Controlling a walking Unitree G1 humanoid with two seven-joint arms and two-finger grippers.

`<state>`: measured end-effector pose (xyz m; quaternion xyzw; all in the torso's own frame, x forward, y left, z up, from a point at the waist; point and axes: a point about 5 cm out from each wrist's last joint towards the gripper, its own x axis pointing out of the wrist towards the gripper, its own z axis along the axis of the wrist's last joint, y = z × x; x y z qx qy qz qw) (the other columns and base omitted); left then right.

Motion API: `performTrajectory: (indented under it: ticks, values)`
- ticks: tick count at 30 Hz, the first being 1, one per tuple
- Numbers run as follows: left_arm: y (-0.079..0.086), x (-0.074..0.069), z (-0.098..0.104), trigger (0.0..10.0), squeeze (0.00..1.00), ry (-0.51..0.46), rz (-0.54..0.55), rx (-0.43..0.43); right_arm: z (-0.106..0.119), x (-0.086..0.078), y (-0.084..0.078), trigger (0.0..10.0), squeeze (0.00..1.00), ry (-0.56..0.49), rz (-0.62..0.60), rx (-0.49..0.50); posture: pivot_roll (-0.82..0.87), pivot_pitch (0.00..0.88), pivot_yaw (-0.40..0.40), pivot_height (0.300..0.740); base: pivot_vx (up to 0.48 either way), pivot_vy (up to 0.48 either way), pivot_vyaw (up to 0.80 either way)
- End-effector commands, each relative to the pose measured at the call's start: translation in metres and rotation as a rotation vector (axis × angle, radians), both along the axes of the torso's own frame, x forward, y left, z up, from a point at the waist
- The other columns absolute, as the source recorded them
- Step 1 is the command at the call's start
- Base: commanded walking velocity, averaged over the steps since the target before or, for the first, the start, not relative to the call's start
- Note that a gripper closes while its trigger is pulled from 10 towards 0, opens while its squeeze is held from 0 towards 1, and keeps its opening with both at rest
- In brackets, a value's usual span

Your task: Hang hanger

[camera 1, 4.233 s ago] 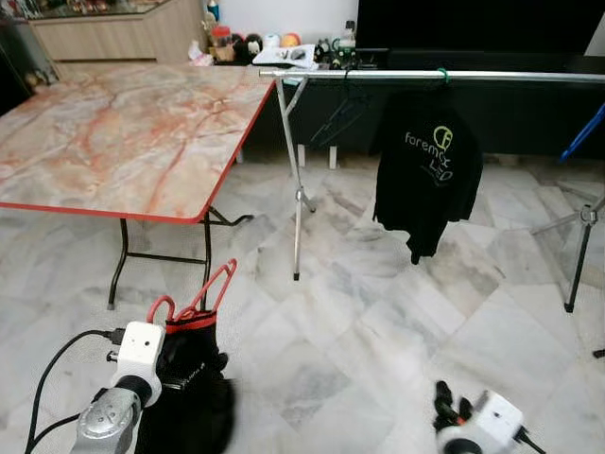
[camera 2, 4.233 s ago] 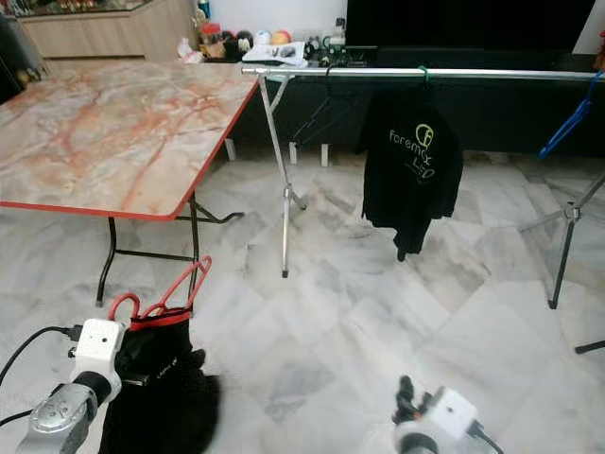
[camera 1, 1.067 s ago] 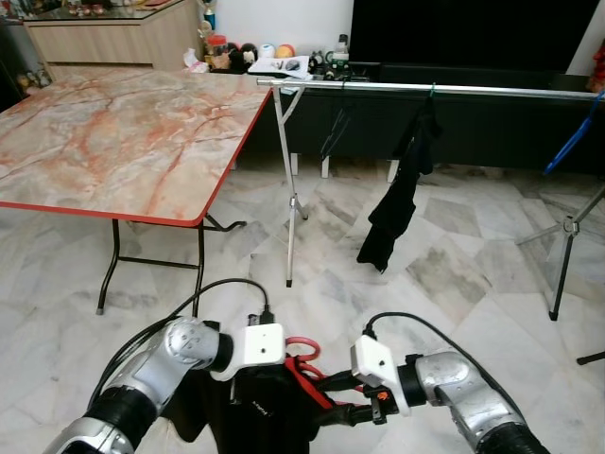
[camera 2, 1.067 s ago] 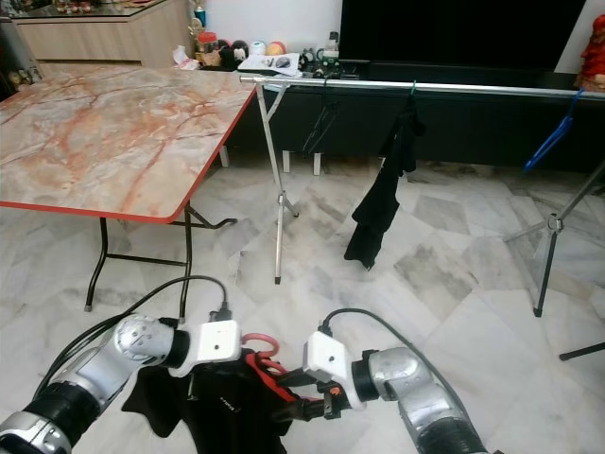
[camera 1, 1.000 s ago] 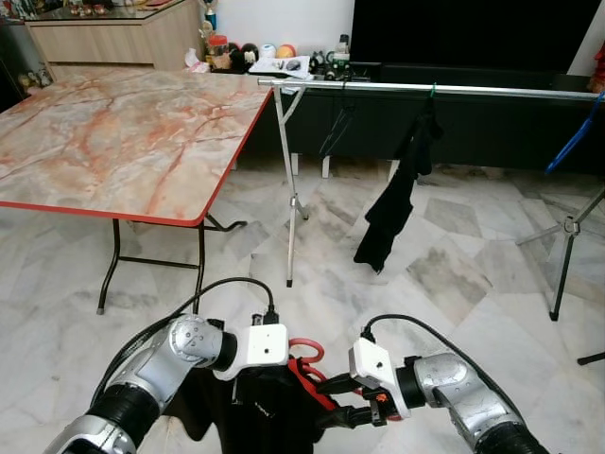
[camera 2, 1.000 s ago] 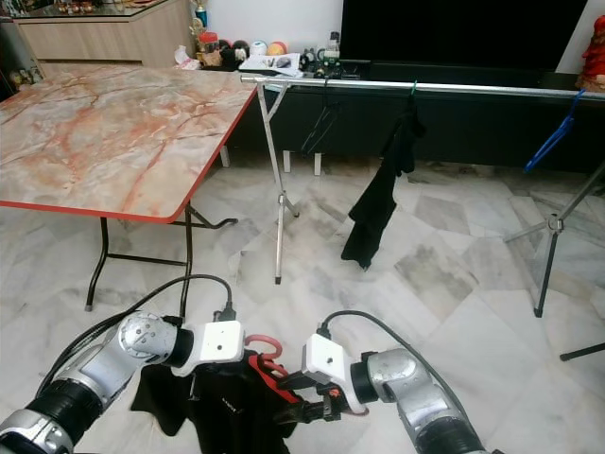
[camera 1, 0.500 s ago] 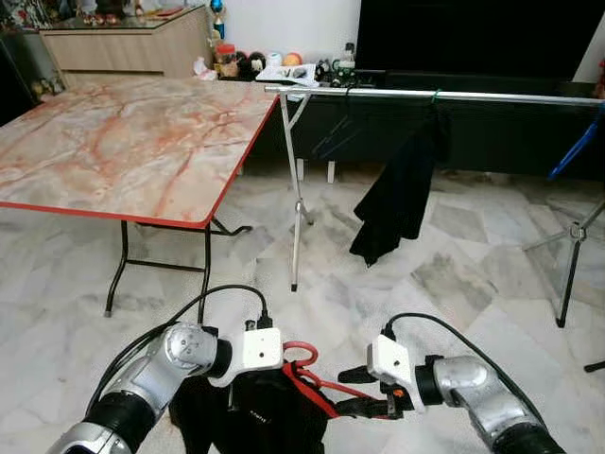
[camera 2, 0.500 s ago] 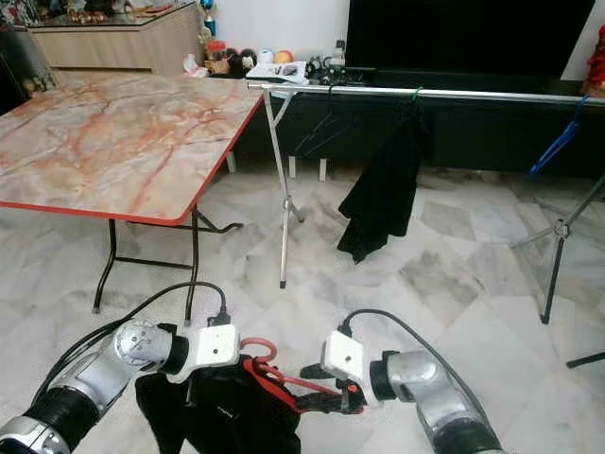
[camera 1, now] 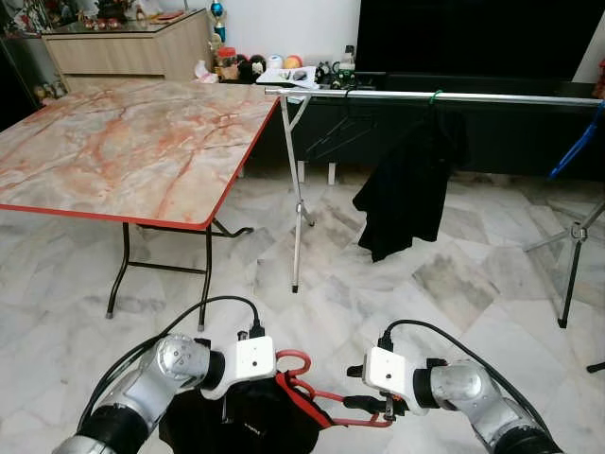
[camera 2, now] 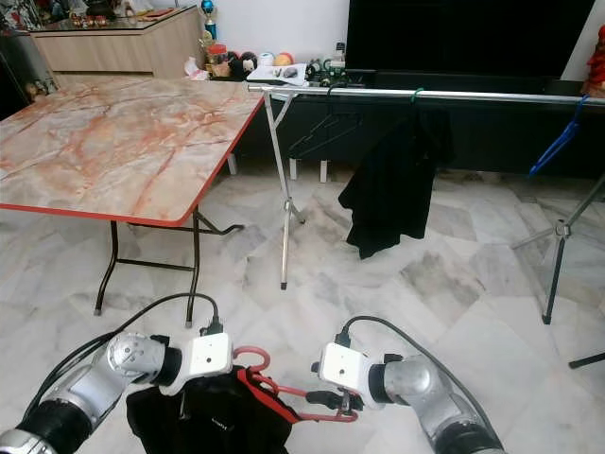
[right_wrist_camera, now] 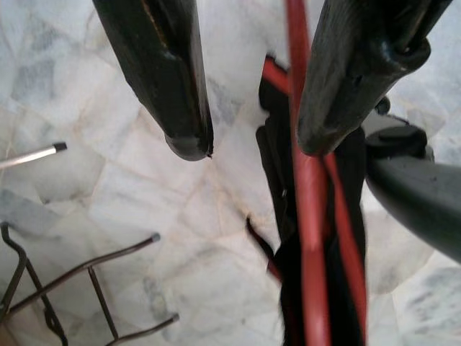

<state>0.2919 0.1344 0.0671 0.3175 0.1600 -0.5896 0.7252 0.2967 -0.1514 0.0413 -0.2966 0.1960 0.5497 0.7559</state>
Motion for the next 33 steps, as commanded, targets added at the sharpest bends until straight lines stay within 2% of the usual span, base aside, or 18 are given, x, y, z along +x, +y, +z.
performTrajectory:
  ticks: [1,3,4,6,9,12,13,14,15,16,18,19,22,26,33]
  values:
    - [-0.001,0.001,0.006,10.0,0.00,-0.016,-0.007,-0.012,0.001,0.000,0.006,10.0,0.00,-0.010,0.018,0.015,0.03,0.000,0.074,0.740,0.000,0.000,0.00]
    - [-0.003,0.002,0.012,10.0,0.00,-0.017,-0.027,-0.021,0.004,0.001,0.008,10.0,0.00,0.005,0.034,0.034,0.05,0.000,0.079,0.740,0.000,0.000,0.00]
    - [-0.005,0.000,0.013,10.0,0.00,-0.018,-0.044,-0.024,0.002,0.000,0.007,10.0,0.00,0.016,0.024,0.043,0.06,0.030,0.067,0.740,0.000,0.000,0.00]
    - [-0.003,-0.005,0.010,10.0,0.00,-0.003,-0.048,-0.020,0.000,-0.003,0.008,10.0,0.00,0.019,0.036,0.028,0.06,0.023,0.072,0.740,0.000,0.000,0.00]
    - [-0.007,-0.003,0.013,10.0,0.00,0.006,-0.038,-0.033,0.003,-0.005,0.002,10.0,0.00,0.019,0.089,0.000,0.06,0.040,0.057,0.740,0.000,0.000,0.00]
    - [-0.009,0.000,0.020,10.0,0.00,0.008,-0.023,-0.062,0.007,-0.001,-0.003,10.0,0.00,0.013,0.042,0.030,0.09,0.047,0.047,0.740,0.000,0.000,0.00]
    - [-0.007,0.004,0.026,10.0,0.00,0.005,0.006,-0.093,0.009,0.000,-0.004,10.0,0.00,0.016,0.003,0.071,0.10,0.042,0.044,0.740,0.000,0.000,0.00]
    - [-0.007,0.008,0.039,10.0,0.00,0.004,0.040,-0.161,0.016,0.004,-0.002,10.0,0.00,-0.014,-0.017,0.109,0.10,0.072,0.057,0.740,0.000,0.000,0.00]
    - [-0.005,0.009,0.054,10.0,0.00,0.025,0.056,-0.239,0.024,0.004,0.002,10.0,0.00,-0.046,0.023,0.150,0.09,0.106,0.052,0.740,0.000,0.000,0.00]
    - [-0.004,0.009,0.055,10.0,0.00,0.033,0.055,-0.250,0.025,0.004,0.003,10.0,0.00,-0.051,0.038,0.153,0.09,0.091,0.059,0.740,0.000,0.000,0.00]
    - [0.000,0.013,0.041,10.0,0.00,0.000,0.060,-0.129,0.021,0.009,-0.004,10.0,0.00,-0.066,0.037,0.025,0.09,0.077,0.083,0.740,0.000,0.000,0.00]
    - [0.004,0.009,0.028,10.0,0.00,-0.020,0.002,0.001,0.020,0.014,-0.009,10.0,0.00,-0.069,0.038,-0.055,0.07,0.107,0.081,0.740,0.000,0.000,0.00]
    - [0.004,0.006,0.023,10.0,0.00,0.025,-0.005,0.011,0.019,0.015,-0.005,10.0,0.00,-0.045,0.037,-0.046,0.07,0.109,0.103,0.740,0.000,0.000,0.00]
    - [0.004,0.004,0.023,10.0,0.00,0.044,-0.023,0.042,0.008,0.005,-0.005,10.0,0.00,0.004,0.079,-0.079,0.08,0.120,0.101,0.740,0.000,0.000,0.00]
    - [0.002,0.011,0.028,10.0,0.00,0.026,-0.039,0.047,-0.014,-0.012,-0.002,10.0,0.00,0.108,0.123,-0.112,0.09,0.125,0.099,0.740,0.000,0.000,0.00]
